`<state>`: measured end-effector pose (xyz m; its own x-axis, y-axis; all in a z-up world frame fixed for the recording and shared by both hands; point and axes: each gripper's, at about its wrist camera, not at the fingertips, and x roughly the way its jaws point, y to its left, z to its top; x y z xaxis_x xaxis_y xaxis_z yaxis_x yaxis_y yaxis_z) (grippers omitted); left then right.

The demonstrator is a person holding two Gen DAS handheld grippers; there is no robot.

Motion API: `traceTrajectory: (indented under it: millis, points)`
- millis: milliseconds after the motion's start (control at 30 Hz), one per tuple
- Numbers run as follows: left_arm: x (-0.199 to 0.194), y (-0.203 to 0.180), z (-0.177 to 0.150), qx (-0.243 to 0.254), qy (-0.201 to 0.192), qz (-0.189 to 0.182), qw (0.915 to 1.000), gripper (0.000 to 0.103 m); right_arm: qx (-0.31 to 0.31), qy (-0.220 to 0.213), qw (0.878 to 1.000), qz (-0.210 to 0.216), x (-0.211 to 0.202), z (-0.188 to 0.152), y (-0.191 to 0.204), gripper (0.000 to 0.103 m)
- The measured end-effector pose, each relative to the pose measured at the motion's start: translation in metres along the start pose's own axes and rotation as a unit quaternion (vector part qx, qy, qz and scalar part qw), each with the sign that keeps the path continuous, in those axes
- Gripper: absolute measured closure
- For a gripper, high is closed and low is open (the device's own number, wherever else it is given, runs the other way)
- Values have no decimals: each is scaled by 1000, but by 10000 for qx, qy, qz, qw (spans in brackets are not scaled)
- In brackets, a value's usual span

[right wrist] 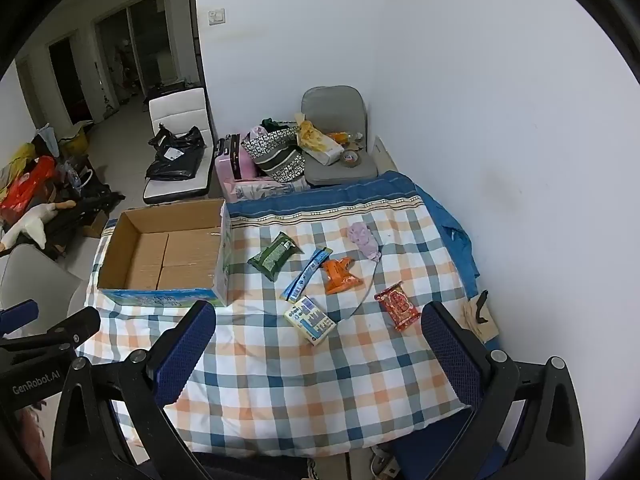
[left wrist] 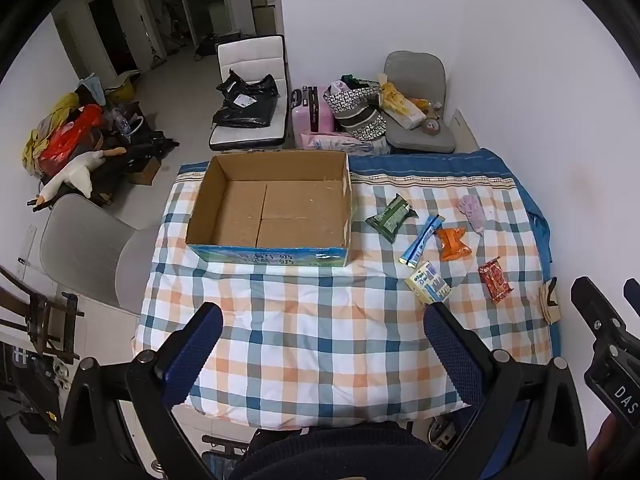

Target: Organize soft objects

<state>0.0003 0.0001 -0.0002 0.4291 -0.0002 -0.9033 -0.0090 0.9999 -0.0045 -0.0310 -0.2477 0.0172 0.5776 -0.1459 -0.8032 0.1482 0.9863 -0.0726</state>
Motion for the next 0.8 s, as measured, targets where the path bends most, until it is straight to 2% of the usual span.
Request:
traceTrajectory:
  millis: [33, 100, 233, 800]
  points:
    - [-1, 0, 0, 15, -135, 34, 9999, 0, 11, 0, 10000, 0, 0, 0, 0, 0]
    - [-1, 0, 0, 16, -95, 37, 9999, 0, -44, -91, 9999, -60, -1, 0, 1, 0]
    - [-3, -1, 0, 24, -144, 36, 9999, 0, 28, -66, 10000, 47, -1, 1, 0, 0]
    - [-7, 5, -2, -30, -224, 68, 9997, 0, 50, -46, 10000, -33, 1, 6, 2, 0]
